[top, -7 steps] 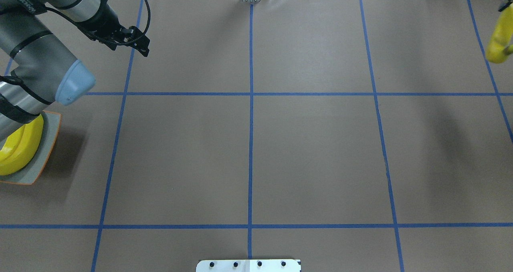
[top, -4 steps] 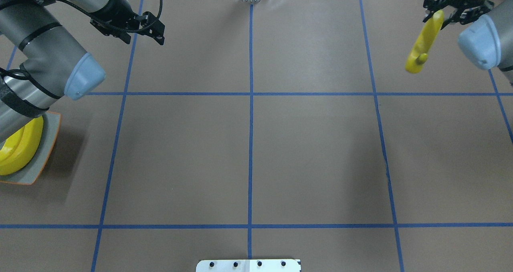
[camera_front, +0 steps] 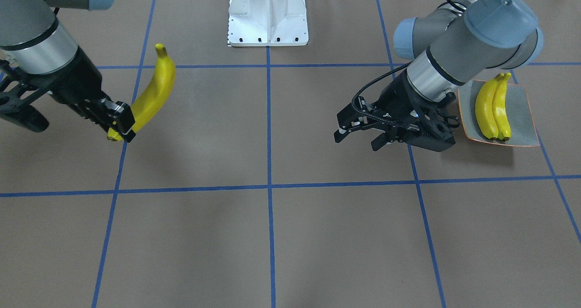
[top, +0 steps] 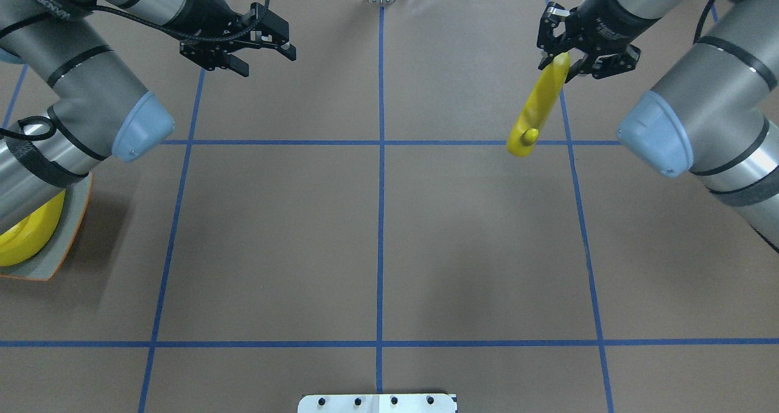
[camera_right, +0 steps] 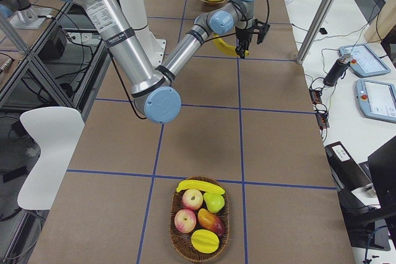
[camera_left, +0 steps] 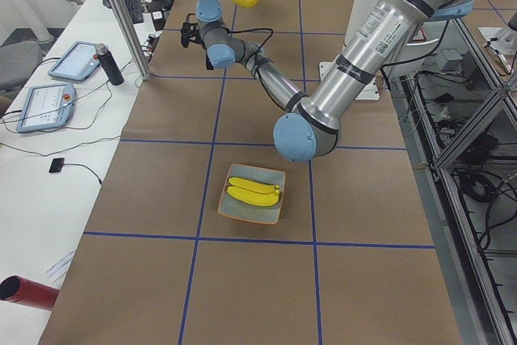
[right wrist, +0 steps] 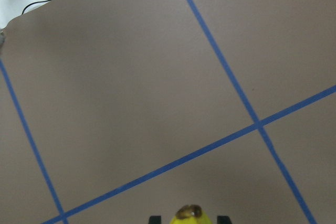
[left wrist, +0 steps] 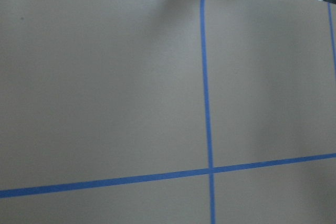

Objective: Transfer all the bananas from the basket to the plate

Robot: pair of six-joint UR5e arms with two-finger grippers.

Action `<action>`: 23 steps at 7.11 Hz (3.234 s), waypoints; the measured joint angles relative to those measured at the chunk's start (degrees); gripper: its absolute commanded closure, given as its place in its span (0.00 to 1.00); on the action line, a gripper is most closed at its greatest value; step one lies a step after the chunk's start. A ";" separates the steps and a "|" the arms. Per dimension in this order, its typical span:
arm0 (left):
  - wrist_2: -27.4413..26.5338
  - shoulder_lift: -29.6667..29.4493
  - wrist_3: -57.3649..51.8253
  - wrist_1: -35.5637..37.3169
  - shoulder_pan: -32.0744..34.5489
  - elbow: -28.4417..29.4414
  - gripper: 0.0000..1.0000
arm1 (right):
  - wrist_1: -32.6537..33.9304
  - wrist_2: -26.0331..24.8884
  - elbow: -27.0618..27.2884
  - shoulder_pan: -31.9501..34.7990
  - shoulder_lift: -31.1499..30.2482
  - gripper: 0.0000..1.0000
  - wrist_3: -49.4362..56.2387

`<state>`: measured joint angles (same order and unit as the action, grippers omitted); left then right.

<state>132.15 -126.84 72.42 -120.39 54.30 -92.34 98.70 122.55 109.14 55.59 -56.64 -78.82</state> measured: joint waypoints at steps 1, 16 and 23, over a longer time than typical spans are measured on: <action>0.39 -0.28 4.73 -3.66 -0.59 -0.17 0.00 | -0.32 -1.85 0.26 -2.81 2.25 1.00 -2.88; 6.85 -5.16 22.59 -20.49 -12.05 -0.62 0.00 | -22.12 -3.84 -0.27 -9.69 4.35 1.00 -7.86; 6.47 -6.49 22.64 -20.76 -13.45 0.45 0.64 | -22.14 -3.81 -0.39 -10.10 4.34 1.00 -7.67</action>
<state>138.61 -133.33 95.05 -141.15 40.85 -91.90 76.55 118.74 108.76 45.49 -52.30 -86.49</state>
